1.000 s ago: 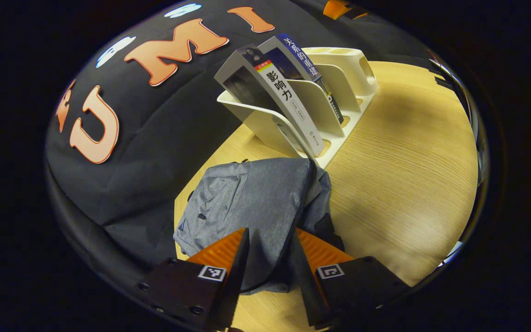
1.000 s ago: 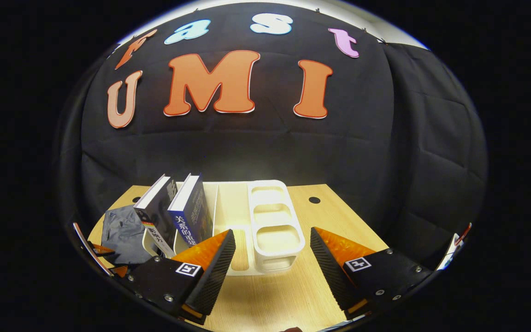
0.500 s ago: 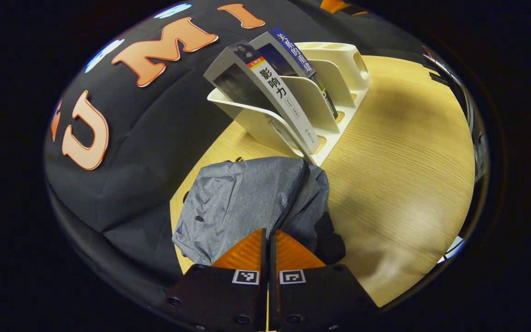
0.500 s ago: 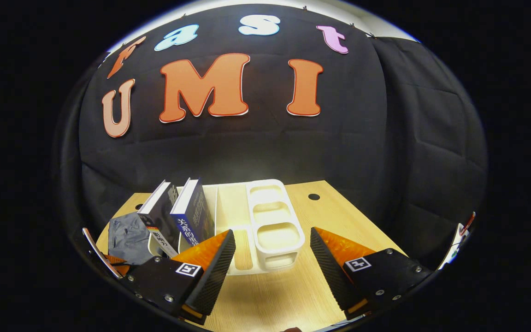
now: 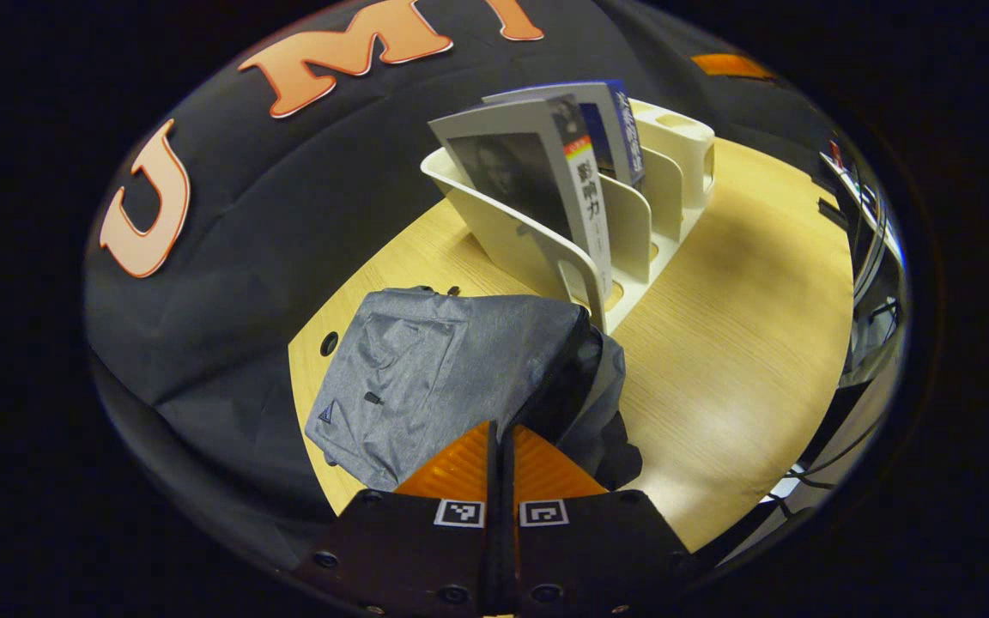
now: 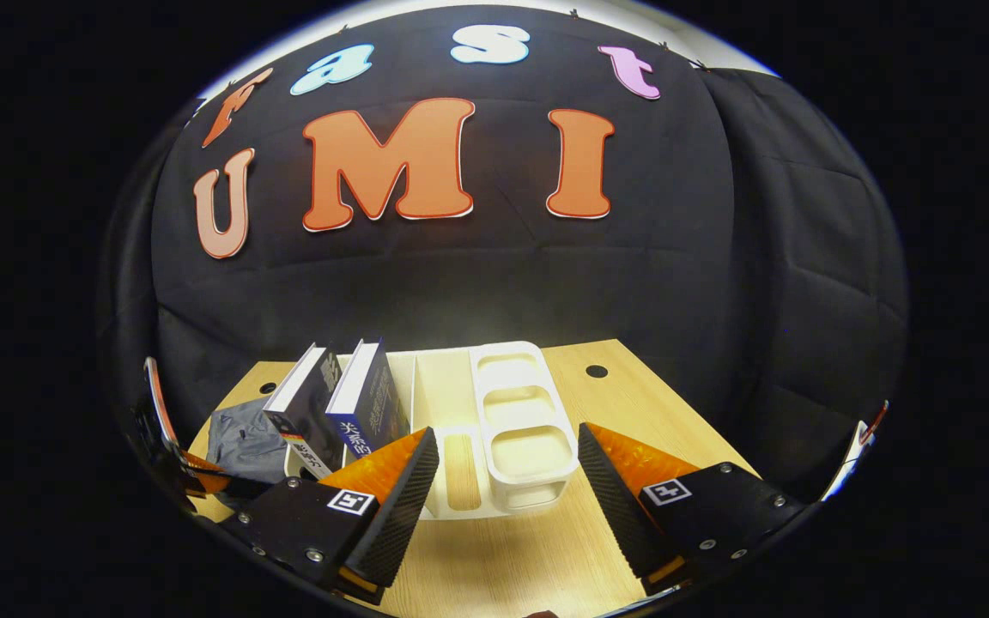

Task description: Open the schoolbag, grab two books from the bookshelf and put them into the schoolbag.

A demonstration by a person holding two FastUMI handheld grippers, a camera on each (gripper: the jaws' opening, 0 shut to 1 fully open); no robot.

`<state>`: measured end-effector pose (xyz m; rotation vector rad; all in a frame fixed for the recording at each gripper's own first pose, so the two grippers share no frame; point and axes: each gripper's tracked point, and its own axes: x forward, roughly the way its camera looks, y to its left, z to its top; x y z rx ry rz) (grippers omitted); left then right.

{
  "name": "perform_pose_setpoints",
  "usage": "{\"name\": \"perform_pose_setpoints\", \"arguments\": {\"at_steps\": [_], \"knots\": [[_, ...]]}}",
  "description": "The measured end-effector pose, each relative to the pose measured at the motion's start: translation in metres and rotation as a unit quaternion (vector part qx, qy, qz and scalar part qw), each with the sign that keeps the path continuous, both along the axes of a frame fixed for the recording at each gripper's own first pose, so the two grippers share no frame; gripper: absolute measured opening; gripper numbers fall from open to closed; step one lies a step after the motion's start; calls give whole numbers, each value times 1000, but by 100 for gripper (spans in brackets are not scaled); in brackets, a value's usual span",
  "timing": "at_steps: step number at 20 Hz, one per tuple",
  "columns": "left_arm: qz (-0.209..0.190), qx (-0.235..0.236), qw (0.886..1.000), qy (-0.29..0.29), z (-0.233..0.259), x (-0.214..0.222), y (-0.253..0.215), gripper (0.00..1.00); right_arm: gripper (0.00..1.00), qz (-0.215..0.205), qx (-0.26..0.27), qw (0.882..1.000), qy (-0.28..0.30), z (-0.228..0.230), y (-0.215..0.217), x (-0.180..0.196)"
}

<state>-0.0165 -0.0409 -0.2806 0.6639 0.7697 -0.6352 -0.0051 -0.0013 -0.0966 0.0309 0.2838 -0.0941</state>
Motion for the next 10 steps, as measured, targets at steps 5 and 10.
{"name": "perform_pose_setpoints", "arguments": {"at_steps": [5,10], "knots": [[-17,-10,1000,7,49,28,15,1,98,-13,-7,1000,3,12,18,-6],[-39,-11,999,-15,96,69,42,1,98,-31,8,999,9,22,46,-18]]}}
